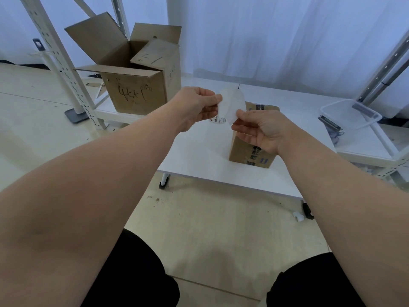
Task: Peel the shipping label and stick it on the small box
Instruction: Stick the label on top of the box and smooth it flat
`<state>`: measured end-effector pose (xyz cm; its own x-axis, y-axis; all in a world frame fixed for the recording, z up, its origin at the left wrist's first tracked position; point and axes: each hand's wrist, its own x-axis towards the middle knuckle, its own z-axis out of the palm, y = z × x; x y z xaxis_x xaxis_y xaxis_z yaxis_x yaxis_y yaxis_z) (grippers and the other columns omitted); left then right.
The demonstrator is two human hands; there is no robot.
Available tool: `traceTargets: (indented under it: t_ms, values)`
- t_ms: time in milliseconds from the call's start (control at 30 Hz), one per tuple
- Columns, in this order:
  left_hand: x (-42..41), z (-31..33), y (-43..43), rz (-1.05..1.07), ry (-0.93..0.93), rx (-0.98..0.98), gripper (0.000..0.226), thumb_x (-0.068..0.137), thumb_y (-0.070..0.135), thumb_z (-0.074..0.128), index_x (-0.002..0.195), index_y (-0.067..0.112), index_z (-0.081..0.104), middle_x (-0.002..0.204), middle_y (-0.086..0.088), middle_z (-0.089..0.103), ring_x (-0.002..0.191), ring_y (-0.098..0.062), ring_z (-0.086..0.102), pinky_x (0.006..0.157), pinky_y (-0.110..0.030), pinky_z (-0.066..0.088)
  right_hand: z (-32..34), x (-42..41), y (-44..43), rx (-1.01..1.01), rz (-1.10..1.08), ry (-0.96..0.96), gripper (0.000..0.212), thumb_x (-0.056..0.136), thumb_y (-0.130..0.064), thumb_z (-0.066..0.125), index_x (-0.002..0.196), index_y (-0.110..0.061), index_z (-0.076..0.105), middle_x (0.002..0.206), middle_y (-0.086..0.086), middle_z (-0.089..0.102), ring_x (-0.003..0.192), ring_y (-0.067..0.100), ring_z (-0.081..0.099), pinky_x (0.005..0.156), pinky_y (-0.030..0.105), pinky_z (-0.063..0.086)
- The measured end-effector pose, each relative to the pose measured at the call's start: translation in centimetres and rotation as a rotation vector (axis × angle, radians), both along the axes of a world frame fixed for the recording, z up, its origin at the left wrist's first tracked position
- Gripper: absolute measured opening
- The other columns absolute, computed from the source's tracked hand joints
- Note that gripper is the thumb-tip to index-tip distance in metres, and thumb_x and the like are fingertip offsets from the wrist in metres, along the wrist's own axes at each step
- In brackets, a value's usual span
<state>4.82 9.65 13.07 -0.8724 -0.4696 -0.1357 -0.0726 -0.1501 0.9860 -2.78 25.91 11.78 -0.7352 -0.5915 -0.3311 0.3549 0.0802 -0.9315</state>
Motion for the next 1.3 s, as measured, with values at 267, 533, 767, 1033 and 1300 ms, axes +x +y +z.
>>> traceTargets:
  t_ms: [267,533,767,1033,1300]
  values:
    - [0.0,0.0,-0.5,0.021,-0.004,-0.118,0.021,0.084,0.006,0.068,0.088,0.011,0.048,0.076,-0.007,0.061,0.064,-0.015,0.062,0.061,-0.023,0.056,-0.3,-0.1,0.2,0.059,0.028,0.012,0.012,0.083,-0.015,0.071,0.091,-0.008,0.067,0.084,0.006,0.071,0.068,0.013,0.069,0.068,0.026,0.059]
    - [0.3,0.0,0.3,-0.208,-0.133,-1.203,0.019,0.089,0.011,0.053,0.099,0.02,0.04,0.09,-0.004,0.066,0.076,-0.023,0.061,0.064,-0.035,0.05,-0.4,0.6,-0.4,0.611,0.078,0.696,0.014,0.089,-0.019,0.061,0.101,-0.014,0.06,0.079,-0.001,0.061,0.071,0.012,0.057,0.068,0.026,0.05]
    - [0.8,0.7,0.8,-0.433,-0.074,-1.392,0.025,0.089,0.018,0.06,0.108,0.012,0.045,0.097,0.004,0.067,0.093,-0.022,0.059,0.082,-0.033,0.047,0.1,0.3,-1.0,0.422,0.189,1.163,0.026,0.083,-0.027,0.067,0.108,-0.026,0.059,0.117,-0.006,0.052,0.112,0.012,0.044,0.093,0.024,0.031]
    - [0.2,0.5,1.4,-0.422,0.007,-1.711,0.028,0.088,0.035,0.061,0.094,0.019,0.039,0.087,0.002,0.061,0.078,-0.019,0.046,0.073,-0.027,0.029,0.0,0.3,-0.7,0.611,0.425,1.025,0.024,0.081,-0.032,0.069,0.103,-0.022,0.069,0.104,-0.01,0.067,0.108,0.014,0.058,0.104,0.041,0.04]
    - [0.5,0.3,0.5,-0.132,-0.12,-1.153,0.042,0.083,0.052,0.061,0.101,0.016,0.049,0.092,0.001,0.06,0.082,-0.019,0.055,0.063,-0.023,0.04,0.0,0.6,-0.4,0.514,0.191,0.906,0.005,0.085,-0.025,0.064,0.084,-0.02,0.063,0.08,-0.006,0.056,0.079,0.015,0.054,0.066,0.025,0.041]
